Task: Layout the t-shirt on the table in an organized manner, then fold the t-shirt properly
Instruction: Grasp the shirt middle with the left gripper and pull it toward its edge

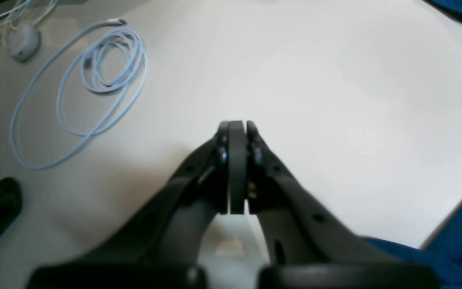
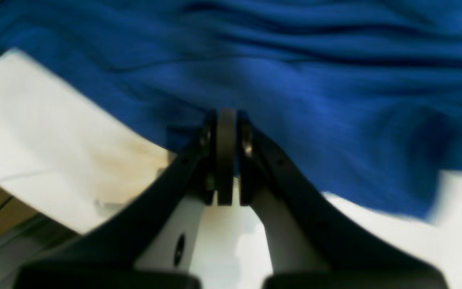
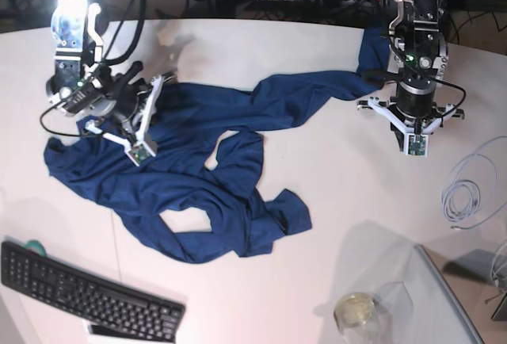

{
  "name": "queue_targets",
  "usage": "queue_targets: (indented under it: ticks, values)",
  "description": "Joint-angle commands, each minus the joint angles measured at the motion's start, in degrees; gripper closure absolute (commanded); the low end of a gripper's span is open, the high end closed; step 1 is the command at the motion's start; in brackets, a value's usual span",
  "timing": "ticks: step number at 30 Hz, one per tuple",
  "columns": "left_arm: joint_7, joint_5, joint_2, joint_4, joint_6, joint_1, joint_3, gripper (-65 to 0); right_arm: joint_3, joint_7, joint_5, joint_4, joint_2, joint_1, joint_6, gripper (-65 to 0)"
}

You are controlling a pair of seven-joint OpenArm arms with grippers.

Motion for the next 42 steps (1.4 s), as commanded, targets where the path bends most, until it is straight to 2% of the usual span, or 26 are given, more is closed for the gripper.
queue_targets:
  ticks: [1,3,7,10,14,21,25,28,34,35,39,41,42]
  values:
    - [-1.40,0.13,-0.53,1.20,0.43,-0.25,-0.24,0.0,0.39,0.53,-0.01,-0.87,0.33,0.71,-0.10,-2.1]
    - [-1.48,0.13,-0.62,1.29,0.43,0.80,-0.24,0.0,0.39,2.46,-0.09,-4.13,0.33,1.68,-0.28,-2.1]
    - [-1.57,0.13,-0.79,1.38,0.43,2.39,-0.60,0.0,0.57,6.60,-0.09,-11.86,4.02,3.00,-0.63,-2.1]
    - [-1.57,0.13,-0.88,1.20,0.43,3.62,-0.68,0.0,3.91,8.97,-0.09,-18.54,6.40,4.93,-0.63,-2.1]
    - [-1.57,0.13,-0.88,0.85,0.43,3.97,-0.60,0.0,9.01,9.41,-0.09,-23.91,8.94,7.57,-0.63,-2.1]
    - [-1.57,0.13,-0.62,0.85,0.43,2.56,0.28,0.0,9.80,9.32,0.17,-24.43,12.99,8.27,-0.63,-2.1]
    - [-1.48,0.13,-0.53,-1.26,0.43,-1.13,11.18,0.0,9.80,9.06,0.26,-18.81,12.37,6.34,-0.37,-2.1]
    - [-1.48,0.13,0.17,-5.22,0.43,-5.97,19.45,0.0,9.80,8.88,0.26,-9.40,9.12,2.56,-0.37,-2.1]
    - [-1.48,0.13,6.59,-11.46,0.43,-13.70,25.07,0.0,9.71,8.79,-0.01,4.40,4.81,-1.57,-0.46,-2.6]
    - [-1.48,0.13,7.47,-12.07,0.43,-14.58,25.43,-2.5,9.45,8.79,-0.01,5.02,4.55,-1.84,-0.46,-2.7]
    - [-1.48,0.13,9.49,-13.92,0.43,-17.04,27.71,-32.1,9.18,8.97,0.26,4.58,4.20,-1.66,-0.28,-2.9]
    - [-1.48,0.13,9.93,-16.20,0.43,-18.45,29.73,-38.7,7.78,8.97,0.26,3.70,4.11,-0.78,-0.19,-3.2]
    - [-1.48,0.13,9.93,-17.96,0.43,-19.42,30.88,-40.0,6.28,8.97,0.26,3.26,4.11,-0.52,-0.19,-3.9]
